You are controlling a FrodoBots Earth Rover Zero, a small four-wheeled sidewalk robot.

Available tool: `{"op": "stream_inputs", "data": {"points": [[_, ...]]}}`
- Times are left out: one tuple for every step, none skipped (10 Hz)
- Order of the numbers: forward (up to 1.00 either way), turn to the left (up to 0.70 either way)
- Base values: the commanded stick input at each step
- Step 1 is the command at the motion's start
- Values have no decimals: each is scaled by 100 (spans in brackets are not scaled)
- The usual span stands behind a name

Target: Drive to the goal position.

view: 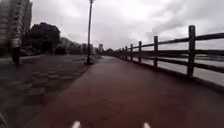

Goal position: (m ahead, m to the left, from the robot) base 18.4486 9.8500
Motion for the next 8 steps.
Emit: {"op": "stream_inputs", "data": {"points": [[50, 0], [50, 0], [50, 0], [50, 0], [50, 0], [50, 0], [50, 0], [50, 0]]}}
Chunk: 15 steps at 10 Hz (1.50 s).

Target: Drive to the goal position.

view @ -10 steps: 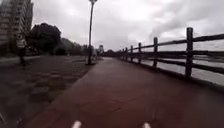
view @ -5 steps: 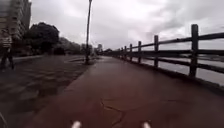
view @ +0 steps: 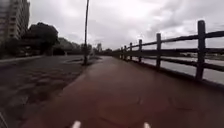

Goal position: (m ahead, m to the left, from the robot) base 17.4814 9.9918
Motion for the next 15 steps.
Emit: {"op": "stream_inputs", "data": {"points": [[50, 0], [50, 0], [50, 0], [50, 0], [50, 0], [50, 0], [50, 0], [50, 0], [50, 2], [50, 4], [50, 6], [50, 7], [50, 2], [50, 0], [50, 0]]}}
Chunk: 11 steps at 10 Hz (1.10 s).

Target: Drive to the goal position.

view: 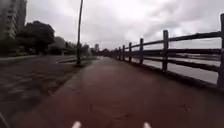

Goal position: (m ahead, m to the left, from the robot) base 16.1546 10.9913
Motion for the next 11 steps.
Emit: {"op": "stream_inputs", "data": {"points": [[50, 0], [50, 0], [50, 0], [50, 0], [50, 0], [50, 0], [50, 0], [50, 0], [50, 0], [50, 1], [50, 2]]}}
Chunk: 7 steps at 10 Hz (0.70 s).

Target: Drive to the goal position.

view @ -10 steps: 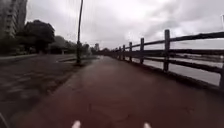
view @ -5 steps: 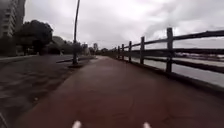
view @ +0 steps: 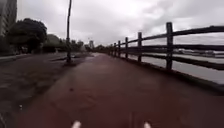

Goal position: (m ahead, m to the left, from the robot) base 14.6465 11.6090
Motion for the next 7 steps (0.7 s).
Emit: {"op": "stream_inputs", "data": {"points": [[50, 4], [50, 5], [50, 4], [50, 3], [50, 2], [50, 0], [50, 0]]}}
